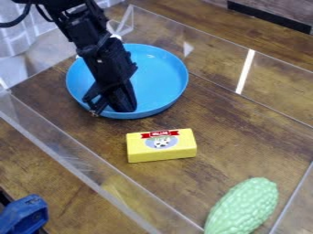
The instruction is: Put the yellow brick in the blue tray
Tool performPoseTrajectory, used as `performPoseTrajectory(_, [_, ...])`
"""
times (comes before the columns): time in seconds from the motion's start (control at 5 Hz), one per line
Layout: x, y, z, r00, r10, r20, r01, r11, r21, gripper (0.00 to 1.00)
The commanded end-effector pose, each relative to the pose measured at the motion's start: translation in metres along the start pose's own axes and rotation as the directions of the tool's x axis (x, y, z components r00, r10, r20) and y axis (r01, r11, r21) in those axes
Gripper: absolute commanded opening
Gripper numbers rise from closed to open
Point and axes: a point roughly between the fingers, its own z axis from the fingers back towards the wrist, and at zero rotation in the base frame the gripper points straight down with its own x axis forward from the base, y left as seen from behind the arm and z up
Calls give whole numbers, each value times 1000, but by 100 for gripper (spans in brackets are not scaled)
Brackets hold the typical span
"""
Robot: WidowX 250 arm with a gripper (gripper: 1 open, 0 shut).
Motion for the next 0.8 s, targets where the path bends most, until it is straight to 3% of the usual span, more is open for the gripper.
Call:
performPoseTrajectory(0.0, [23, -7, -5, 1000, -5, 11, 5, 1000, -15, 100])
performPoseTrajectory(0.2, [21, -2, -4, 1000, 24, 12, -24, 1000, -10, 0])
performPoseTrajectory(0.6, [17, 8, 1, 998, 64, 15, -65, 998, 7, 0])
